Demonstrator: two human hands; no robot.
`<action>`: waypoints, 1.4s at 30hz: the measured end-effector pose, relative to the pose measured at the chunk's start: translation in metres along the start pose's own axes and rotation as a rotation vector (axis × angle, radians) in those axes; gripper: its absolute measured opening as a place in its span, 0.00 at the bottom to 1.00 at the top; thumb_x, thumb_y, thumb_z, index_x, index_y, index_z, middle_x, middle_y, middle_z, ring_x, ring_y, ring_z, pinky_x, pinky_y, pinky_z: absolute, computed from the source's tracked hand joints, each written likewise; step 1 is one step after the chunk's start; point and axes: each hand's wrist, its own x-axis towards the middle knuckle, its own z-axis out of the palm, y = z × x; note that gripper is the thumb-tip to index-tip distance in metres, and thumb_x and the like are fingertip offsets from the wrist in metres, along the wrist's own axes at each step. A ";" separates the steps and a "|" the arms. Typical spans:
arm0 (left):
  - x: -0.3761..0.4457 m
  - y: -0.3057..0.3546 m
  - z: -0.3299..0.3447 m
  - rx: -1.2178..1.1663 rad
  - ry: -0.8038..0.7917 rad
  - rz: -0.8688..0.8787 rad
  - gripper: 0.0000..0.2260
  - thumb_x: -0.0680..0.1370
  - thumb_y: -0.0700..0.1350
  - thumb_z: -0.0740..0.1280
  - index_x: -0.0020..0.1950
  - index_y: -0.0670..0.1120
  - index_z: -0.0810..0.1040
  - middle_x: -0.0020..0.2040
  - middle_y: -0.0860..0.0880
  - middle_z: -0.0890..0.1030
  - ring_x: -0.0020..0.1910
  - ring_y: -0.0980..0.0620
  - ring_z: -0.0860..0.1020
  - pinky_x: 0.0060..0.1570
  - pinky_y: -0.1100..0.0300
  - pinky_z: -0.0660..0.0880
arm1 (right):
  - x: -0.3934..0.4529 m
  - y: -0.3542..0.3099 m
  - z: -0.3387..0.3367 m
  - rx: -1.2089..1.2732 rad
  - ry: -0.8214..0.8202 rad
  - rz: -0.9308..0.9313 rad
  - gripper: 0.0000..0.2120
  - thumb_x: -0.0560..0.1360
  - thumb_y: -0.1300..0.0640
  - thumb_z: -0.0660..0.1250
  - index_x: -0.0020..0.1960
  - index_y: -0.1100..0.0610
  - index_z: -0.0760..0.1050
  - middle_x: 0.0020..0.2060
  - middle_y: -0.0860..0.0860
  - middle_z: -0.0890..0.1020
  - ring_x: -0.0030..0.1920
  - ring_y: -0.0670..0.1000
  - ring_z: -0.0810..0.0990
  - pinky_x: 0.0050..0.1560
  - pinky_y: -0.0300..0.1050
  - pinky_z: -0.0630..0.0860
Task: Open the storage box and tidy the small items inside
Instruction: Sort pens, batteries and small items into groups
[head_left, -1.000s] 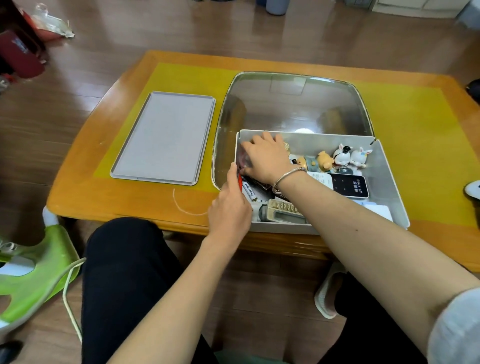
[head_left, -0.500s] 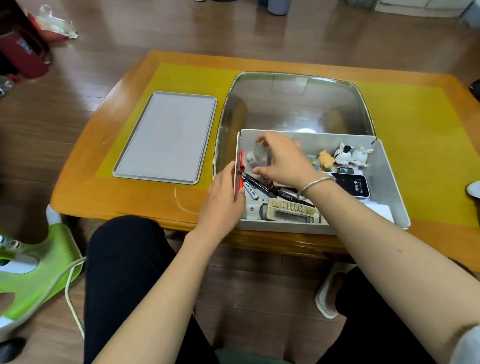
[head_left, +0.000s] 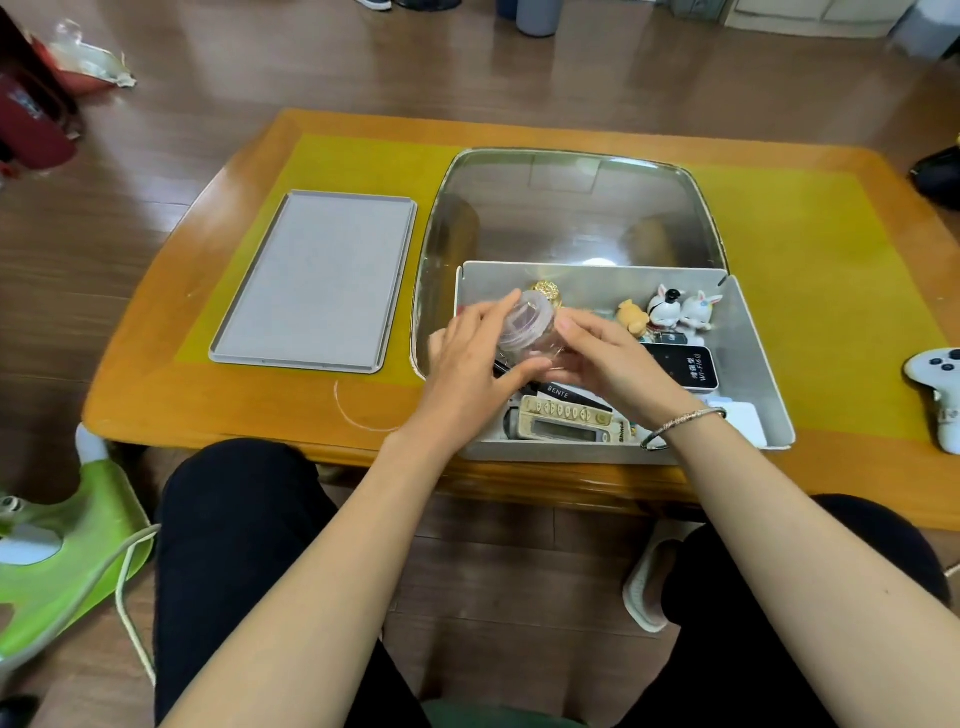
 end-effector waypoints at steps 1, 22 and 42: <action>-0.001 0.001 0.001 -0.054 -0.024 0.005 0.30 0.75 0.58 0.67 0.75 0.56 0.59 0.65 0.54 0.66 0.60 0.60 0.64 0.62 0.58 0.65 | -0.001 -0.001 0.000 -0.031 0.006 0.012 0.16 0.81 0.54 0.56 0.64 0.62 0.72 0.53 0.61 0.81 0.50 0.55 0.81 0.55 0.51 0.78; -0.002 0.005 -0.002 -0.092 -0.279 -0.015 0.32 0.70 0.53 0.75 0.70 0.55 0.65 0.67 0.54 0.73 0.65 0.54 0.71 0.60 0.59 0.71 | -0.009 -0.007 -0.008 -0.612 0.181 0.028 0.18 0.70 0.41 0.69 0.50 0.55 0.75 0.30 0.49 0.84 0.29 0.48 0.83 0.27 0.36 0.75; 0.004 0.018 -0.013 -0.031 -0.218 0.145 0.30 0.68 0.49 0.77 0.67 0.57 0.69 0.56 0.60 0.67 0.53 0.63 0.69 0.51 0.74 0.69 | -0.018 -0.016 -0.016 -0.206 -0.002 0.120 0.22 0.75 0.43 0.62 0.62 0.57 0.75 0.57 0.55 0.78 0.43 0.57 0.85 0.43 0.47 0.83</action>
